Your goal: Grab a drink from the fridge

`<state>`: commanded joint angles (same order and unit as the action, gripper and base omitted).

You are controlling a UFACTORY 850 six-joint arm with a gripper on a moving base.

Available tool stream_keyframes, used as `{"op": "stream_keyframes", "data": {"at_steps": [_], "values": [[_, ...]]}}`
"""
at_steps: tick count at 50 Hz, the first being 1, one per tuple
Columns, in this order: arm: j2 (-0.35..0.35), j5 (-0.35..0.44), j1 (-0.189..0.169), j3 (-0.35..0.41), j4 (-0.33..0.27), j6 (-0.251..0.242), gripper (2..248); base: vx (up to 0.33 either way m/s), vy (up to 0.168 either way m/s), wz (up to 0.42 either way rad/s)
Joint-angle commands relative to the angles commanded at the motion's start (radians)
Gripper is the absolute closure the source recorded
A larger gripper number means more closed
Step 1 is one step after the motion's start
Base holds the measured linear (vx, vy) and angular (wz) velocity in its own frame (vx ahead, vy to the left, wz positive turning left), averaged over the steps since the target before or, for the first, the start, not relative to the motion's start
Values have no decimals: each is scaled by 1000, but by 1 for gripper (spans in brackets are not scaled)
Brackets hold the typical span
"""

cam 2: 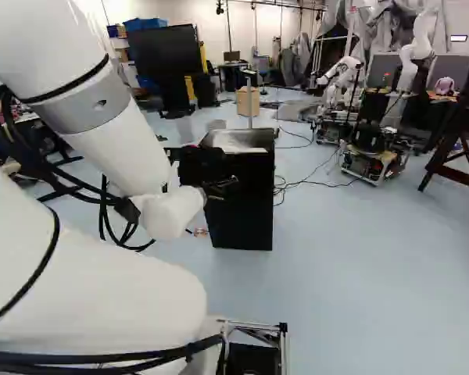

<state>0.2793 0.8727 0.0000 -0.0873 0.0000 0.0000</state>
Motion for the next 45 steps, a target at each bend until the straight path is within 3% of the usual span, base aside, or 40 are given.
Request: {"op": "stream_keyframes", "data": {"at_steps": [45], "values": [[0,0,0,0,0,0,3,0,0,0]]}}
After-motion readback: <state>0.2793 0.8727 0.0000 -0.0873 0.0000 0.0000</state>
